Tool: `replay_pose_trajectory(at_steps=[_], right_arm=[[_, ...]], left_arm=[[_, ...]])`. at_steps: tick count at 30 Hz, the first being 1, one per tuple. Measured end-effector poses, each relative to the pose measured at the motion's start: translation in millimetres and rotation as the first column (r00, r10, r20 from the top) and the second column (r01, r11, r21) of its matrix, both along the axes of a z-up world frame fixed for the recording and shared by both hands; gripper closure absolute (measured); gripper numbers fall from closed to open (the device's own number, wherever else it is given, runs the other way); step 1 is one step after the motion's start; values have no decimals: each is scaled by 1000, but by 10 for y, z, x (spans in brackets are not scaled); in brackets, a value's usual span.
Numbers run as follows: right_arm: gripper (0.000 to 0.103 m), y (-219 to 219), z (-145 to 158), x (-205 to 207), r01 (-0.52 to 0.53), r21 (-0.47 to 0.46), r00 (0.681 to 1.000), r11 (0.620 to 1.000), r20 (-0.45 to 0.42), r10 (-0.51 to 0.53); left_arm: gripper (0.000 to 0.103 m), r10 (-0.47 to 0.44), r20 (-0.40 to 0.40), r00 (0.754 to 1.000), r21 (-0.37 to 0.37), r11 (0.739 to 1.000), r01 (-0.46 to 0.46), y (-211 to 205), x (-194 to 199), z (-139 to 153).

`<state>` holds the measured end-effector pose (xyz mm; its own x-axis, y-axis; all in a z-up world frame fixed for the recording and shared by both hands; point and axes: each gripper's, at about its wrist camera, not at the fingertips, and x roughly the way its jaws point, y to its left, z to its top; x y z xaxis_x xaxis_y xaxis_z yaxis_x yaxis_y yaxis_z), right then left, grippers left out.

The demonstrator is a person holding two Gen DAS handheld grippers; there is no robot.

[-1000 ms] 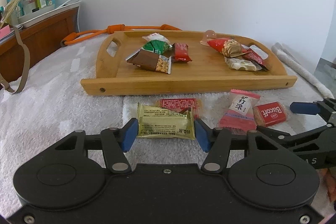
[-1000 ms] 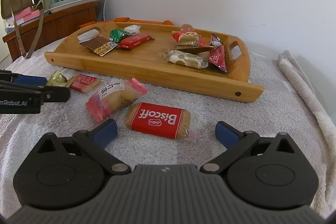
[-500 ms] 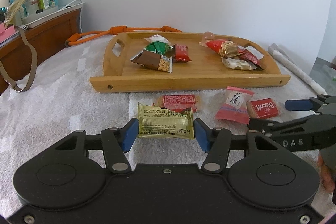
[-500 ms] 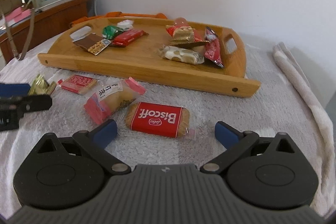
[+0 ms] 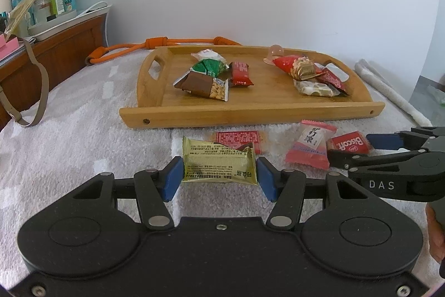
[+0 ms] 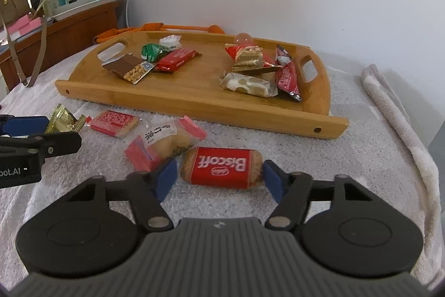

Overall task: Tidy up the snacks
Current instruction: 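Grasp the yellow-green wafer packet with the left tool while the right tool grasps the red Biscoff packet, then carry both packets over the bamboo tray and open both tools to release them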

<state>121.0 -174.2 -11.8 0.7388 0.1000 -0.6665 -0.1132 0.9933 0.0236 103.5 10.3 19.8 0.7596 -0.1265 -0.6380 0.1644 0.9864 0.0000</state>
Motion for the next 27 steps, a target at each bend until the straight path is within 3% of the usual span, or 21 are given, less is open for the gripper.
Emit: replay_pose_trajectory(at_steps=[6,8,9,12,16,21,27], right_arm=[[54,-43,83,-18,0,-12,1000,1000,16,0],[48,-59,83,-3,-4,-3,1000,1000,0,4],[35,-57,76,-1,1,-4,1000,1000,-3,-1],[19,-24,32,29,-23,10,999,1000,-26,23],[13,104,-57,71,-41,-28,999,999,-23,41],[33,155,-46,97,-24,-11,1000,1000,0,24],[35,157,19,86,-41,-4,999,999,-1,41]], left_arm=[[49,-4,3,1000,6,1000,4,-22,9,23],[49,0,-1,1000,2,1000,0,-22,20,24],[49,1,-2,1000,2,1000,-1,-24,25,25],[49,4,-4,1000,4,1000,-4,-31,30,19],[49,6,-9,1000,8,1000,-6,-38,42,7],[49,7,-10,1000,11,1000,-7,-38,51,9],[49,14,-8,1000,6,1000,-14,-18,89,39]])
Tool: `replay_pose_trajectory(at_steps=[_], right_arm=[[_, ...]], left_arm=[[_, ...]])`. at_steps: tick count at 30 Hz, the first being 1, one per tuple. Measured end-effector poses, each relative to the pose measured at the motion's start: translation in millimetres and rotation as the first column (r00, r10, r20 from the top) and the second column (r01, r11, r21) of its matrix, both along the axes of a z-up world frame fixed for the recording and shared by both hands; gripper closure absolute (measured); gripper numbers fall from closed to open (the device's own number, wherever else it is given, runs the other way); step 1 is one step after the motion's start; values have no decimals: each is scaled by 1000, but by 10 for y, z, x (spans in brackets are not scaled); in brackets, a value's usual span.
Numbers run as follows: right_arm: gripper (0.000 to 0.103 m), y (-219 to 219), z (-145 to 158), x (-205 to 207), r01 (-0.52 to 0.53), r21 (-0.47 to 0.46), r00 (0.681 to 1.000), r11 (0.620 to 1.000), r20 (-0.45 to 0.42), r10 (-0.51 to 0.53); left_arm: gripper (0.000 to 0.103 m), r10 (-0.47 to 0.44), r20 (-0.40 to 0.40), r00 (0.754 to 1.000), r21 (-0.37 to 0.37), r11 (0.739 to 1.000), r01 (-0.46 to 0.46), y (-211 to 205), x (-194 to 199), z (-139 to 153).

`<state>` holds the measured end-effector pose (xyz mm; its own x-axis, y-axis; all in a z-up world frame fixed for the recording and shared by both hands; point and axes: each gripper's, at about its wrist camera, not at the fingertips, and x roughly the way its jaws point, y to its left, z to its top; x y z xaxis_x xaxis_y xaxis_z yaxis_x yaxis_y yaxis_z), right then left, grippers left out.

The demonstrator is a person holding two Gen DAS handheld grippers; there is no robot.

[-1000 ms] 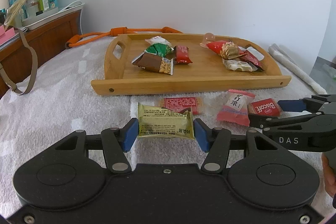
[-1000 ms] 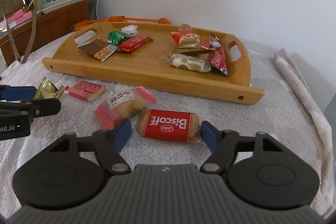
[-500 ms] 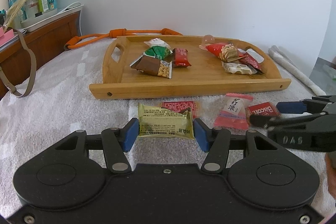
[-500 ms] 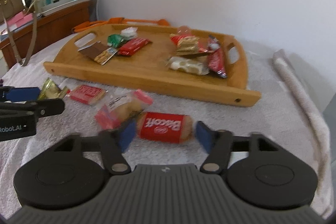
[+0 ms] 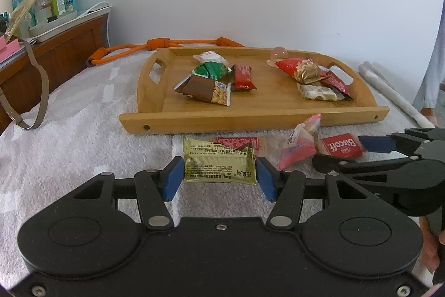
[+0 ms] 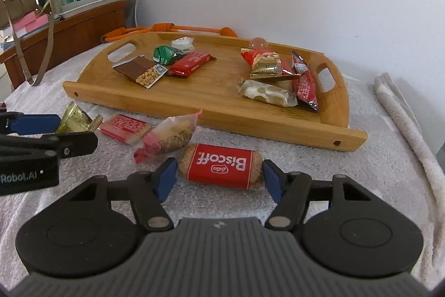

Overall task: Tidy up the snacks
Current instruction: 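Carry both packets over the bamboo tray and open both tools to release them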

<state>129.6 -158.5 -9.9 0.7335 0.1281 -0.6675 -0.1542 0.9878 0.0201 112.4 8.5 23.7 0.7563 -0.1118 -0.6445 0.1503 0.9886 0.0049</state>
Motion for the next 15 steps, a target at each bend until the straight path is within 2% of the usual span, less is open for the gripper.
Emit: replay_pose_trajectory(at_steps=[7,15], right_arm=[[35,-39,140,-27,-8,0,1000,1000,18,8],[35,-88,440,72,-9,47,999,999,54,6]], left_arm=[[49,22,-10,1000,-13,1000,-22,27,70,21],[49,44,-25,999,-41,998,-45,50,232,136]])
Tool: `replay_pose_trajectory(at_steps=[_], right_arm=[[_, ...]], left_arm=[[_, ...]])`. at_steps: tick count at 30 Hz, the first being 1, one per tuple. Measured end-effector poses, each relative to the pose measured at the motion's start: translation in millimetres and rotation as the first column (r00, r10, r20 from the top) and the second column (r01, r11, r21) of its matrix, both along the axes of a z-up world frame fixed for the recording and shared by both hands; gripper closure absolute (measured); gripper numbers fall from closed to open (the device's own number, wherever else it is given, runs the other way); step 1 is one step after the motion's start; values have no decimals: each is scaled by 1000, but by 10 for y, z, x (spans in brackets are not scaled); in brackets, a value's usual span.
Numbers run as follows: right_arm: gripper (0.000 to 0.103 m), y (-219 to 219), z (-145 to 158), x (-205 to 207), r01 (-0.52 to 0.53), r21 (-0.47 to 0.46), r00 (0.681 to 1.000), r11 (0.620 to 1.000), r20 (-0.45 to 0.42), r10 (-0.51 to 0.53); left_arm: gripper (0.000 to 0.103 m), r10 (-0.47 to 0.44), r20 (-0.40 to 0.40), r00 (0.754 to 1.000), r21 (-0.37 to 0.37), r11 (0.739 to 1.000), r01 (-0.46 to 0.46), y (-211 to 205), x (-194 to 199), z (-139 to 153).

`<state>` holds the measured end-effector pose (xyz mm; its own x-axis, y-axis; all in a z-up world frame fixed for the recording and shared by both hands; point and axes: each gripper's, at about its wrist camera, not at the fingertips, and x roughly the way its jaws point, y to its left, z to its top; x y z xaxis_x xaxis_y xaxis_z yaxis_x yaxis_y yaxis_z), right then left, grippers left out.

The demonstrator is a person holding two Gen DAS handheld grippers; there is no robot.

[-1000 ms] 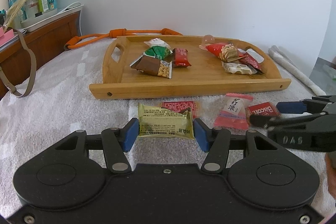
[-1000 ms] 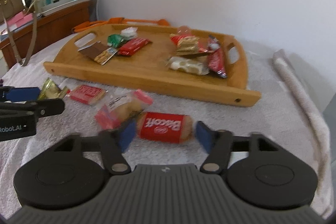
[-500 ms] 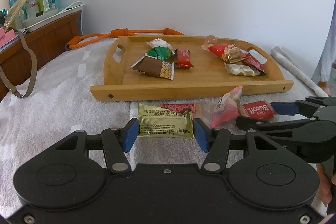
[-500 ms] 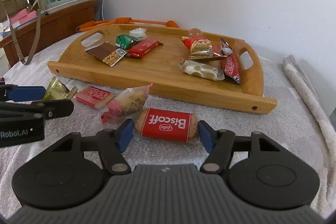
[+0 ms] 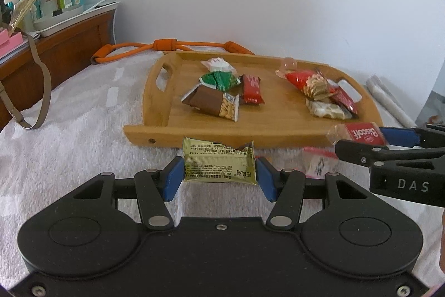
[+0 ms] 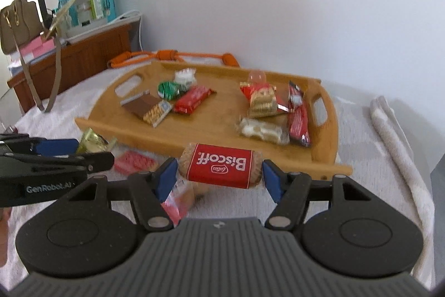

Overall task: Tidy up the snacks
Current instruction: 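Carry both packets over the bamboo tray and open both tools to release them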

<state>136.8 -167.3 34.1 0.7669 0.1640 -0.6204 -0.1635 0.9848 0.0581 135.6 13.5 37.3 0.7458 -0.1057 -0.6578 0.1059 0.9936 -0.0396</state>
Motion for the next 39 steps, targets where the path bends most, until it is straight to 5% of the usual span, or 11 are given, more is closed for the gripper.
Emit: replay_pose_trajectory(at_steps=[14,26,39], right_arm=[[35,-33,356,609,4,15,1000,1000,2,-4],[35,-98,-7,903,6,95,992,995,-125,6],[34,22,-207,1030,-14,21,990,1000,-142,17]], left_arm=[[49,18,-45,999,-63,998,-21,108,720,379],[49,9,-178,984,-72,997,-23,81,1036,-4],[49,6,-155,988,-9,1000,-7,7,1246,-123]])
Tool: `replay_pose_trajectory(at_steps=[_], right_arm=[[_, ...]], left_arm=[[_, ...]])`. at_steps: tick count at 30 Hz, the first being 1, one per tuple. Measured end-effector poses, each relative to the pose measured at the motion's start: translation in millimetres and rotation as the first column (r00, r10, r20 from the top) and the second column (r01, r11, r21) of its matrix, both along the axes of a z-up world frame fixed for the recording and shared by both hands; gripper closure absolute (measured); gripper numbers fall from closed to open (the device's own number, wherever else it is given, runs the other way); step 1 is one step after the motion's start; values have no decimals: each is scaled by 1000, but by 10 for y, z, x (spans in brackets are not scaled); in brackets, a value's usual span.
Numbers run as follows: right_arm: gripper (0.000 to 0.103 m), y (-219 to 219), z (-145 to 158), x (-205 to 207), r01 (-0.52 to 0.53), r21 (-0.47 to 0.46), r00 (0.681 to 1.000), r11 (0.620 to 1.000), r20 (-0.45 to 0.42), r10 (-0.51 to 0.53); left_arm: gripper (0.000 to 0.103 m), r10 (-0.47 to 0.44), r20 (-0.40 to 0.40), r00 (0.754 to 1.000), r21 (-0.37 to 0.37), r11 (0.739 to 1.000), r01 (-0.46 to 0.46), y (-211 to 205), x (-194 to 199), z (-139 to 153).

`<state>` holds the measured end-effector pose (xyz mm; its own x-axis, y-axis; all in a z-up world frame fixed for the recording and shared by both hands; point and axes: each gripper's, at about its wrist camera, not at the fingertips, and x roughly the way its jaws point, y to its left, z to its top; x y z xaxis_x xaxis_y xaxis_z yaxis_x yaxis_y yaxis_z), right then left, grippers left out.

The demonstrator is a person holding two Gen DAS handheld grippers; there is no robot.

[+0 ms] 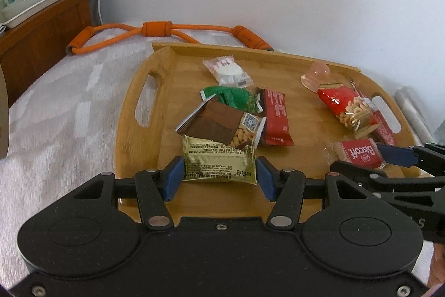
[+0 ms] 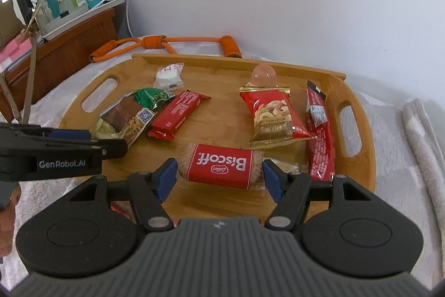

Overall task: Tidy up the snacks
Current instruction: 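Carry both packets over the bamboo tray and open both tools to release them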

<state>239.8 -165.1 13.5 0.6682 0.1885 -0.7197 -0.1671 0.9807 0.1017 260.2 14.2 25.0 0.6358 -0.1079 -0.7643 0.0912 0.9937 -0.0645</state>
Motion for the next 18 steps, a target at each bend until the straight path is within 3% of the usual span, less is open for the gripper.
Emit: replay_pose_trajectory(at_steps=[18], right_arm=[[33,133,-79,126,-38,-68,998,997,44,41]], left_arm=[[45,25,47,999,34,999,-26,31,195,-104]])
